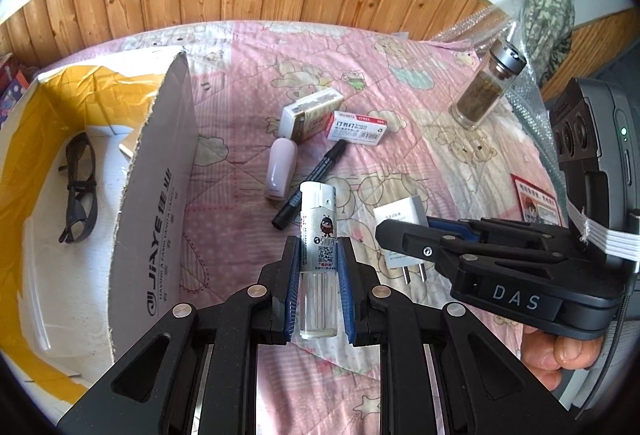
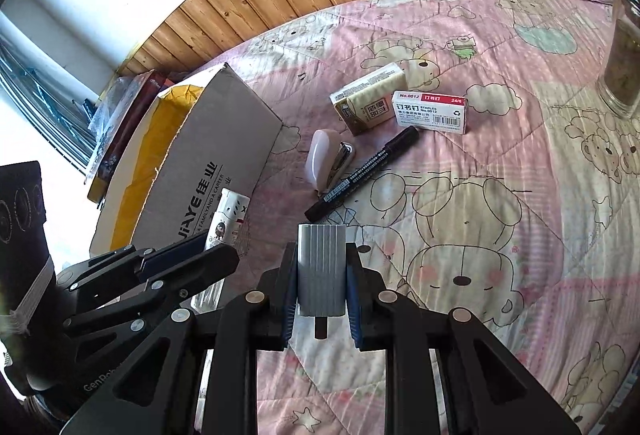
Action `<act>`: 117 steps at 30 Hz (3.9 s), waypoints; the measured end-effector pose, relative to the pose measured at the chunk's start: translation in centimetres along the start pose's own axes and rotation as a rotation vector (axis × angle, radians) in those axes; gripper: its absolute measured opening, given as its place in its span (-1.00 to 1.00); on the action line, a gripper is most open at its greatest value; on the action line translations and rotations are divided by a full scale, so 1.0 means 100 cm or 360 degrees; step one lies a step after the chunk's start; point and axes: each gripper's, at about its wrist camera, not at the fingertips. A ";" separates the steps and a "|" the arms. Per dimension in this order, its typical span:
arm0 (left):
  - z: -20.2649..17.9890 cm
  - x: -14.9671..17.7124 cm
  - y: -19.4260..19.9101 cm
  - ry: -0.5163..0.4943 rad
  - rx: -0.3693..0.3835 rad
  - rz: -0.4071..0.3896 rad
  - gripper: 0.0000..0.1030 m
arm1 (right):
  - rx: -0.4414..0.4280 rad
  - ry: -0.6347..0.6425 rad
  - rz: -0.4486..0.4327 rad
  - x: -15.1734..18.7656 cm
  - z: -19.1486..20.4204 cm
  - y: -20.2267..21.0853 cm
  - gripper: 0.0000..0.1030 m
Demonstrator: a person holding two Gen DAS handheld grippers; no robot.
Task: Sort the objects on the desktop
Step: 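Carry the white bottle with the left tool while the right tool carries the charger toward the cardboard box, then lower the bottle with the left tool while the right tool lowers the charger into the box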
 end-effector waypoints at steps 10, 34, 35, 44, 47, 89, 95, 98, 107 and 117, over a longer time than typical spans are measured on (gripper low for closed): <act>0.010 -0.004 0.031 0.0030 0.0031 -0.0099 -0.64 | 0.0016 0.0126 -0.0063 0.004 0.026 0.009 -0.56; 0.049 -0.004 0.091 0.0115 0.0027 -0.0296 -0.64 | 0.0085 0.0385 -0.0230 0.003 0.097 0.018 -0.56; 0.050 -0.004 0.093 0.0119 0.0025 -0.0301 -0.64 | 0.0088 0.0394 -0.0238 0.003 0.100 0.018 -0.56; 0.069 -0.001 0.105 0.0158 0.0016 -0.0329 -0.64 | 0.0091 0.0452 -0.0286 0.001 0.125 0.020 -0.56; 0.075 0.000 0.109 0.0171 0.0011 -0.0344 -0.64 | 0.0087 0.0471 -0.0295 0.001 0.133 0.019 -0.56; 0.152 0.020 0.099 0.0458 -0.0092 -0.0176 -0.64 | 0.0033 0.0669 -0.0303 -0.021 0.215 0.010 -0.56; 0.154 0.021 0.092 0.0444 -0.0106 -0.0128 -0.64 | 0.0006 0.0682 -0.0254 -0.031 0.221 0.004 -0.56; 0.154 0.022 0.086 0.0429 -0.0103 -0.0091 -0.64 | 0.0002 0.0690 -0.0229 -0.035 0.224 -0.001 -0.56; 0.157 0.028 0.073 0.0405 -0.0082 -0.0013 -0.64 | -0.0043 0.0652 -0.0114 -0.047 0.224 -0.022 -0.56; 0.159 0.033 0.060 0.0369 -0.0025 0.0084 -0.64 | -0.0067 0.0631 0.0059 -0.054 0.222 -0.056 -0.56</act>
Point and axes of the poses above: each gripper's, at about its wrist camera, not at the fingertips, and y roughly against the way its jaws point, z to its left, x to its underside, and after that the axes turned 5 degrees about x, right-handed
